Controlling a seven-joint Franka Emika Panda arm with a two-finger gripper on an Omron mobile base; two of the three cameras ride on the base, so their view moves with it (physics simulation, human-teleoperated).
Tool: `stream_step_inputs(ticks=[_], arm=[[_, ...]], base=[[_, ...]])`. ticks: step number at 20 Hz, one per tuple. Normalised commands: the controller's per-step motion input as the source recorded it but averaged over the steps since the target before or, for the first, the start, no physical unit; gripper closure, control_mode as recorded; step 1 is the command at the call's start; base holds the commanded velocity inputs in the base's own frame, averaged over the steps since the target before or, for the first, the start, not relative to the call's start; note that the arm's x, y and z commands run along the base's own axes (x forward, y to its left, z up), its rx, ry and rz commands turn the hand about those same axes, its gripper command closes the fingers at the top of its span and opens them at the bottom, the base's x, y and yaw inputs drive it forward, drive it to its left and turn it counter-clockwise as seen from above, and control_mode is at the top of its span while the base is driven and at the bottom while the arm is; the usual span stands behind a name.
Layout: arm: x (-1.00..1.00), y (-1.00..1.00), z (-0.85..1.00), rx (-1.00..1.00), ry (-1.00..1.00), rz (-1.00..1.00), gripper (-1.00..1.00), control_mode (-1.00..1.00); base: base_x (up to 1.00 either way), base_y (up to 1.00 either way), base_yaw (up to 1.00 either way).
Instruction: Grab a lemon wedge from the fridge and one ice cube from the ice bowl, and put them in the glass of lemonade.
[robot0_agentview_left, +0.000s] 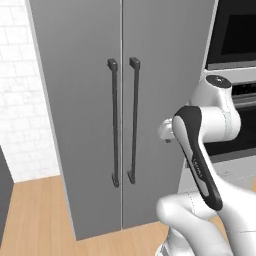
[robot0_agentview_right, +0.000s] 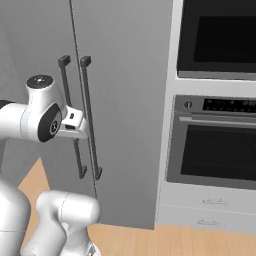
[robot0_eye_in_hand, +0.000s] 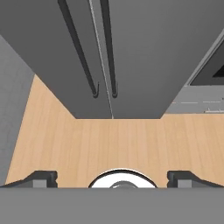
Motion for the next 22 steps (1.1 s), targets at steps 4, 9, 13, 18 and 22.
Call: stream_step_inputs(ticks=[4, 9, 13, 18, 22], arm=[[0.00, 0.00, 0.00, 0.00, 0.00, 0.00, -1.00, 1.00], [0.00, 0.00, 0.00, 0.00, 0.00, 0.00, -1.00, 1.00], [0.00, 0.00, 0.00, 0.00, 0.00, 0.00, -1.00, 1.00], [0.00, 0.00, 0.00, 0.00, 0.00, 0.00, -1.00, 1.00], [0.00, 0.00, 0.00, 0.00, 0.00, 0.00, -1.00, 1.00]], base=[[-0.21, 0.00, 0.16], [-0.27, 0.00, 0.12], [-0.07, -0.01, 0.08], [-0.18, -0.05, 0.01], [-0.35, -0.02, 0.00]])
